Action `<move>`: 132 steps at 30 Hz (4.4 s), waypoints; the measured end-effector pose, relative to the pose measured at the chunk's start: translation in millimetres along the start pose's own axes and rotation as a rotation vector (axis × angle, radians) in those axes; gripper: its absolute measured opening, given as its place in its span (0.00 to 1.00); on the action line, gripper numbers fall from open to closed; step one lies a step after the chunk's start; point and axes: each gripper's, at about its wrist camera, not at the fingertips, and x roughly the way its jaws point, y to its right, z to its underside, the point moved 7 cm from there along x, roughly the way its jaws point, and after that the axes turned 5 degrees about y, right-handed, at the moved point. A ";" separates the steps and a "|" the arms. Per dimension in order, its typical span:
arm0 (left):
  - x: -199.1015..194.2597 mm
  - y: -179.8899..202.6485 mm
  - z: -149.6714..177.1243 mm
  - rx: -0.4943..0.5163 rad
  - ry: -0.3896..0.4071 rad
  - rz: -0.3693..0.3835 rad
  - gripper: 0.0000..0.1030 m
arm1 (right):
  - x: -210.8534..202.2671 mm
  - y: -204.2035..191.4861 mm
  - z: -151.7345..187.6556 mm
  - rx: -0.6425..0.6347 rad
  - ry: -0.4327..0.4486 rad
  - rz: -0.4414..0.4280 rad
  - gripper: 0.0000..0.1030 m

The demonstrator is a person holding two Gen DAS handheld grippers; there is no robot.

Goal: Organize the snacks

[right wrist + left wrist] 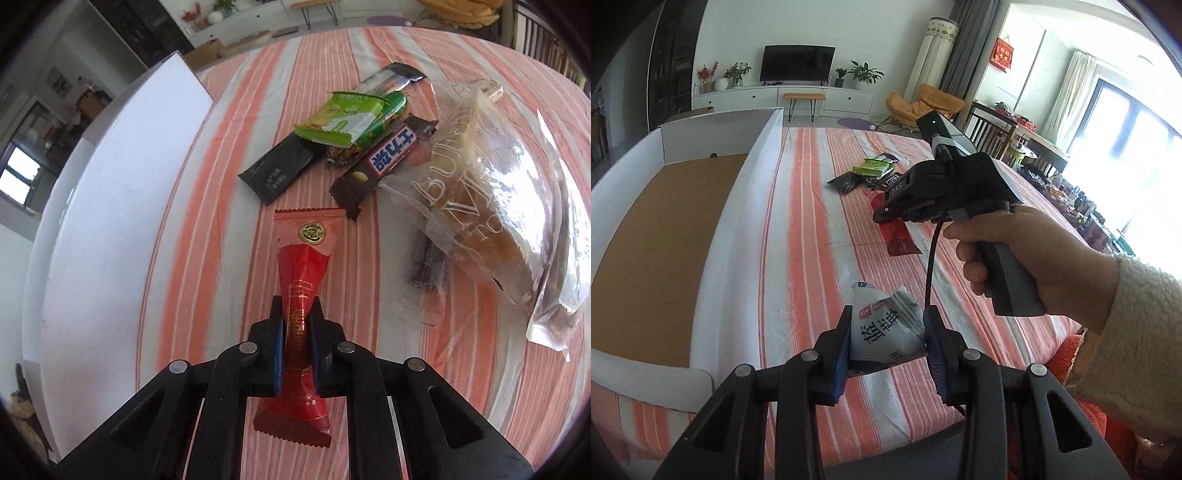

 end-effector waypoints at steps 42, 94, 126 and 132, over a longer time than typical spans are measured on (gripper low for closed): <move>-108.8 -16.5 -100.7 -0.156 0.241 0.123 0.35 | -121.9 -20.1 73.7 0.131 0.193 -0.354 0.11; 3.0 -66.9 -83.2 0.070 0.159 -0.489 0.83 | -73.1 184.1 105.1 0.185 0.319 0.532 0.83; 175.1 40.4 10.1 0.139 -0.215 -0.242 1.00 | -74.2 184.4 107.8 0.185 0.319 0.524 0.85; 171.2 36.3 10.8 0.159 -0.188 -0.241 1.00 | -74.6 184.3 107.4 0.186 0.321 0.526 0.85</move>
